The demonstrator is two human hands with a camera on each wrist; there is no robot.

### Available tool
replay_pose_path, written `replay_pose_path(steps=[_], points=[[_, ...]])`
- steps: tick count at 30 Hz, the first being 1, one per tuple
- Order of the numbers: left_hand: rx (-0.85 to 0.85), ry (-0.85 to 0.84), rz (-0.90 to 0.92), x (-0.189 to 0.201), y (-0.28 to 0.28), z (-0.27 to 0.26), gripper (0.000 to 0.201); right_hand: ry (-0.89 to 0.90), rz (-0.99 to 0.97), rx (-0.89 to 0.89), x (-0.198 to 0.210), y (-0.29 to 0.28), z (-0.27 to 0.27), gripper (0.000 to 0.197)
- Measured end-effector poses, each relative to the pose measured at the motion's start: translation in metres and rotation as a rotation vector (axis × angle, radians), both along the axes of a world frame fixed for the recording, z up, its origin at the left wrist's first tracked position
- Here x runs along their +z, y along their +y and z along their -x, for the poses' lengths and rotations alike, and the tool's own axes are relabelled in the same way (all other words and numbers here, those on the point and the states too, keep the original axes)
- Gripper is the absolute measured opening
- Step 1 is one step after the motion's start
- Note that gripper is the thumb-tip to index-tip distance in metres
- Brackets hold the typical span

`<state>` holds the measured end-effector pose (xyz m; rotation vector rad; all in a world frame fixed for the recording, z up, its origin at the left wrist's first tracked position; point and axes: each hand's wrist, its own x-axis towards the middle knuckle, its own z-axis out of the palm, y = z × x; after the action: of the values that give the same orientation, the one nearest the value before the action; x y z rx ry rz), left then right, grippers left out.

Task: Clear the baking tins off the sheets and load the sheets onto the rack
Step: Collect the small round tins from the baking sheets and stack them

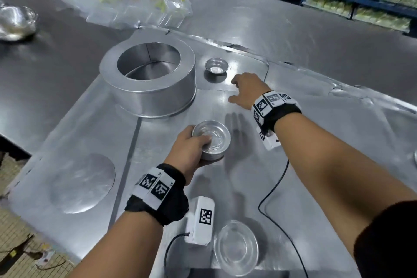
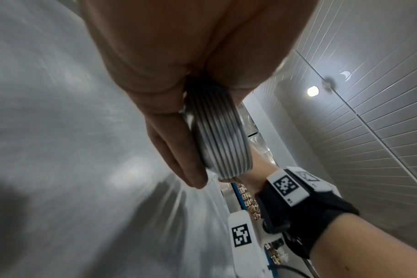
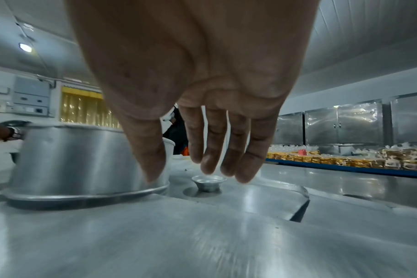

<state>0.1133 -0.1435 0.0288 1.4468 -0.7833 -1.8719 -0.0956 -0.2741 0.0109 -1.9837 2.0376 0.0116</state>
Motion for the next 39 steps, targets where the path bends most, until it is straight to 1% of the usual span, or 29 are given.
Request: replay_pose_path(steps=[3, 7, 12, 14, 16, 19, 21, 24, 27, 28, 29, 34, 37, 39], points=[[0.008, -0.003, -0.004, -0.007, -0.02, -0.01, 0.024, 0.037, 0.016, -0.039, -0.011, -0.037, -0.007, 0.059], [0.001, -0.016, -0.012, -0.021, -0.035, -0.021, 0.025, 0.038, 0.026, -0.094, -0.025, -0.078, -0.012, 0.069], [0.006, -0.079, -0.004, -0.038, -0.039, -0.036, 0.025, 0.004, 0.019, -0.141, -0.041, -0.11, -0.018, 0.077], [0.016, -0.089, -0.014, -0.041, -0.039, -0.041, 0.029, -0.006, 0.026, -0.151, -0.046, -0.12, -0.023, 0.078], [0.031, -0.075, -0.023, -0.045, -0.039, -0.045, 0.032, 0.002, 0.033, -0.144, -0.048, -0.128, -0.028, 0.075], [0.033, -0.073, -0.015, -0.05, -0.04, -0.052, 0.031, 0.072, 0.05, -0.131, -0.049, -0.138, -0.035, 0.063], [0.032, -0.073, 0.002, -0.051, -0.04, -0.056, 0.03, 0.113, 0.066, -0.143, -0.047, -0.139, -0.037, 0.061], [0.034, -0.084, -0.001, -0.053, -0.039, -0.063, 0.03, 0.117, 0.041, -0.167, -0.042, -0.135, -0.039, 0.071], [0.022, -0.078, 0.0, -0.051, -0.036, -0.067, 0.029, 0.103, 0.001, -0.167, -0.032, -0.12, -0.039, 0.094], [0.016, -0.081, 0.003, -0.051, -0.035, -0.067, 0.03, 0.089, -0.007, -0.163, -0.026, -0.113, -0.039, 0.1], [0.01, -0.079, 0.01, -0.049, -0.033, -0.066, 0.031, 0.071, -0.01, -0.152, -0.021, -0.106, -0.039, 0.102], [0.008, -0.059, 0.004, -0.04, -0.024, -0.058, 0.029, -0.028, 0.051, -0.026, 0.018, -0.051, -0.046, 0.098], [0.008, -0.052, -0.013, -0.036, -0.015, -0.052, 0.03, -0.06, 0.041, 0.077, 0.044, -0.01, -0.054, 0.093], [0.008, -0.035, -0.01, -0.028, -0.006, -0.048, 0.036, -0.069, 0.033, 0.156, 0.061, 0.019, -0.06, 0.091]])
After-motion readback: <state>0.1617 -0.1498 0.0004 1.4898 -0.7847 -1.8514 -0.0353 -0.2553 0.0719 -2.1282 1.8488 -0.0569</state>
